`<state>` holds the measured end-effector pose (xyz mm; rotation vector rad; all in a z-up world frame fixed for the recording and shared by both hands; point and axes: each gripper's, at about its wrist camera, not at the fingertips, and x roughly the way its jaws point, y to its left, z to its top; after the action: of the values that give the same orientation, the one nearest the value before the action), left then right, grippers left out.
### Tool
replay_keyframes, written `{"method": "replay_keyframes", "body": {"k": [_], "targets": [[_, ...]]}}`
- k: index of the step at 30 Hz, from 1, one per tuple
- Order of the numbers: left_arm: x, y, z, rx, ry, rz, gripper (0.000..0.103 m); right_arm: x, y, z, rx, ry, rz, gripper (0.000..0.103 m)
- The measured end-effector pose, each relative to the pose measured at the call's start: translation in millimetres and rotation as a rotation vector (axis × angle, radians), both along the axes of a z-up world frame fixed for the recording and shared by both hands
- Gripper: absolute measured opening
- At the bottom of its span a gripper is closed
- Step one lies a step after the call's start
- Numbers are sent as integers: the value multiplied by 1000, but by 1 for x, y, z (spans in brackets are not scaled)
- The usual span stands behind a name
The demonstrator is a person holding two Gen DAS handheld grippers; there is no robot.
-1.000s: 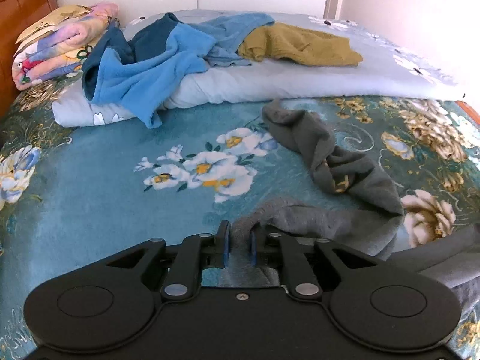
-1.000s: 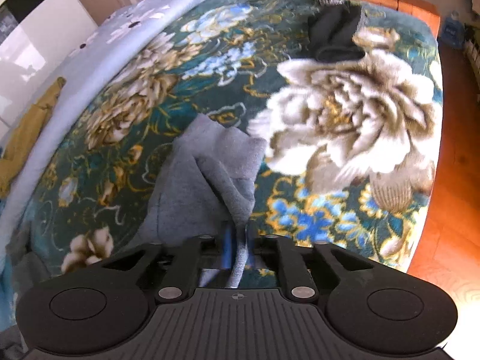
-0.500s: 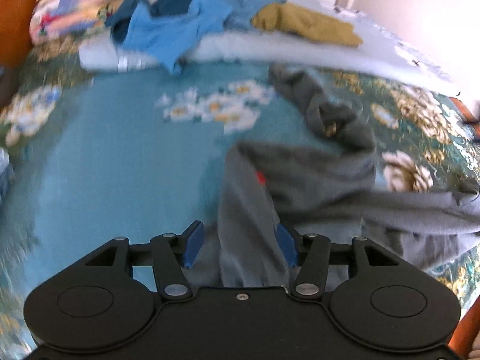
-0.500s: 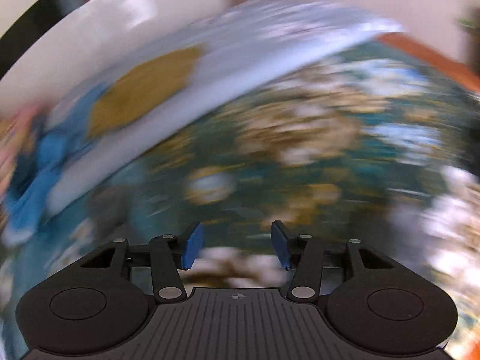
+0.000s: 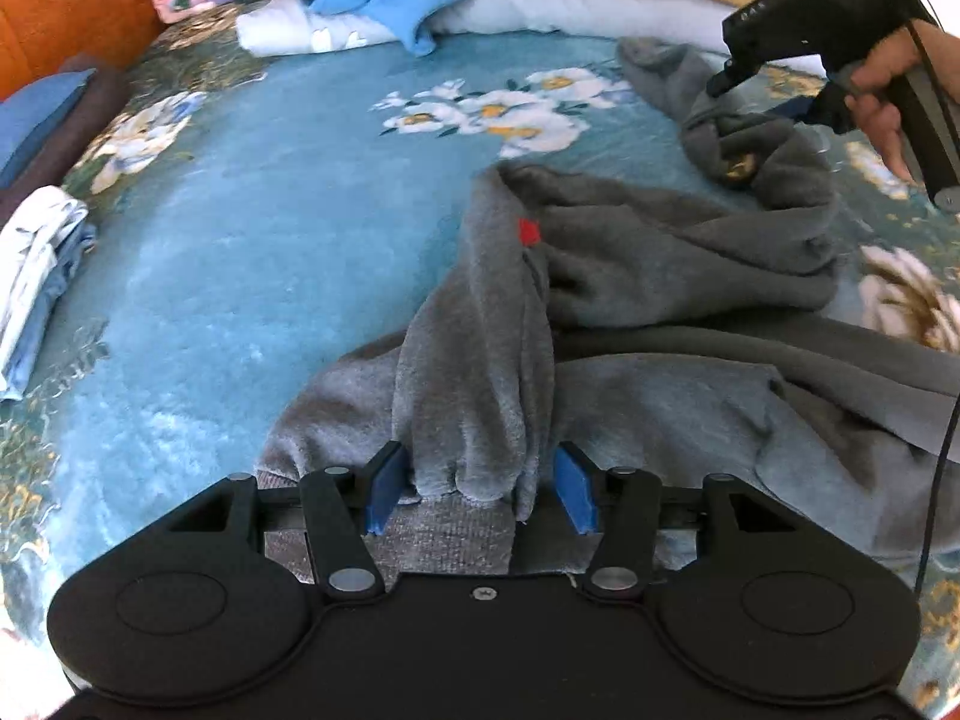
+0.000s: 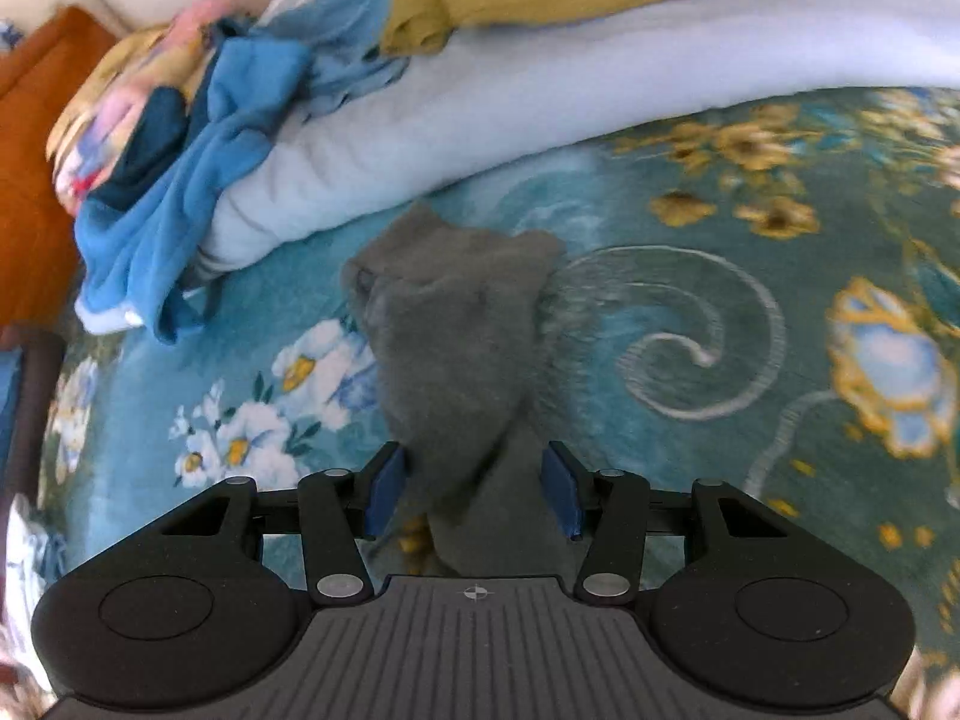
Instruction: Fold clothes
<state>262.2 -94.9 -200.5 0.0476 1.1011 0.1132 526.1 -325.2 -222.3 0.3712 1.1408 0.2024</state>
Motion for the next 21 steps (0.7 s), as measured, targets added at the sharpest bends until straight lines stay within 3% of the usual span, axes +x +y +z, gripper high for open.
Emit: {"method": "replay_keyframes", "body": {"k": [3,4,6,9,16,21], "targets": [[1,-4,-2,28,5,29,46,8,9,-6,-5,-3,24,46],[2,-3,-3,30,5,39,38,9,11,-5,-1,-6,25,45],[1,-2,-2,23,6,59,33,12,13,-2,-4,-18,34,26],[3,0,0,27,9,70,17,18,12,0,2,-14,39,8],[1,19,24,32,-38,90,11,11,-27,38,55,-85,-76,6],[1,48,50,92,-87,45,10,-9,-76,78,84,-139,-222,5]]}}
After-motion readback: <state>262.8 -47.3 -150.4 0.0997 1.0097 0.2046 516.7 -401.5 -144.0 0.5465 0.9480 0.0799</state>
